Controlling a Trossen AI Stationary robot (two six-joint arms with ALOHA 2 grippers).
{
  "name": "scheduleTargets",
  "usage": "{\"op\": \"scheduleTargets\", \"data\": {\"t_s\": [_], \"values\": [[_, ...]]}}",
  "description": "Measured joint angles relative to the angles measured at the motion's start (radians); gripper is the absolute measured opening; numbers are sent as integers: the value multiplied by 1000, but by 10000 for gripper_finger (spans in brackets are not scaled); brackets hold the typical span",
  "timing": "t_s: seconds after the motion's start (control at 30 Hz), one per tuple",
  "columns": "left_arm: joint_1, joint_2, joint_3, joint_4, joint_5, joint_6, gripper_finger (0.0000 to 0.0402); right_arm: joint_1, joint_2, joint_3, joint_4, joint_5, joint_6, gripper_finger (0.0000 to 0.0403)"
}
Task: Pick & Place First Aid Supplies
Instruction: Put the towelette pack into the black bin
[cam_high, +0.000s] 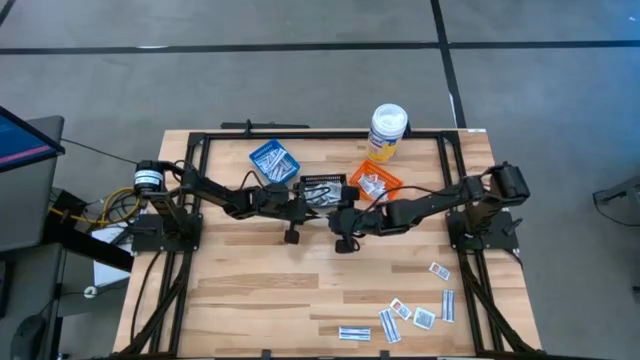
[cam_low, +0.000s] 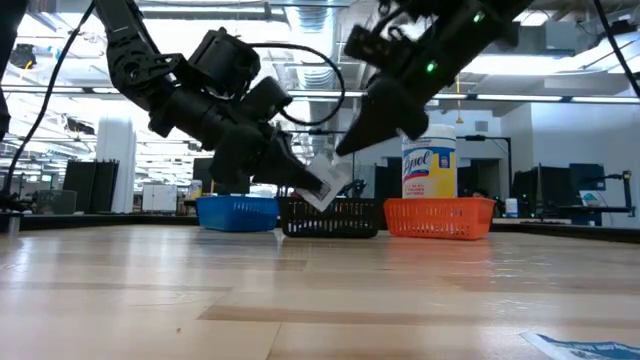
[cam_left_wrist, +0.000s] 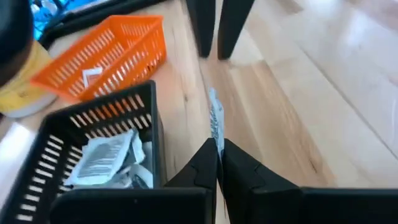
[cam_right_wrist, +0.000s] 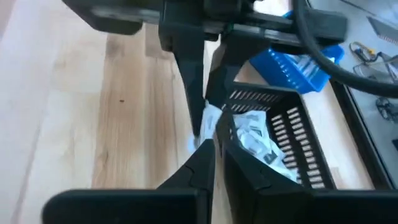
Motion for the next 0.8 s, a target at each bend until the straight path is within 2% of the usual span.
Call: {"op": "scheduleTargets", "data": {"t_s": [0.2, 0.4, 0.5, 0.8], "values": [[-2, -1, 2, 9, -9, -4, 10, -1, -43, 0, -38, 0, 71, 9], [-2, -1, 2, 15, -9, -8, 8, -3, -19, 0, -40, -5, 135, 8], [-2, -1, 2, 17, -9, -10, 11, -8, 7, 0, -41, -47, 140, 32], [-4, -1, 2, 36, -10, -11, 11, -22, 25, 0, 1, -69, 161, 131]]}}
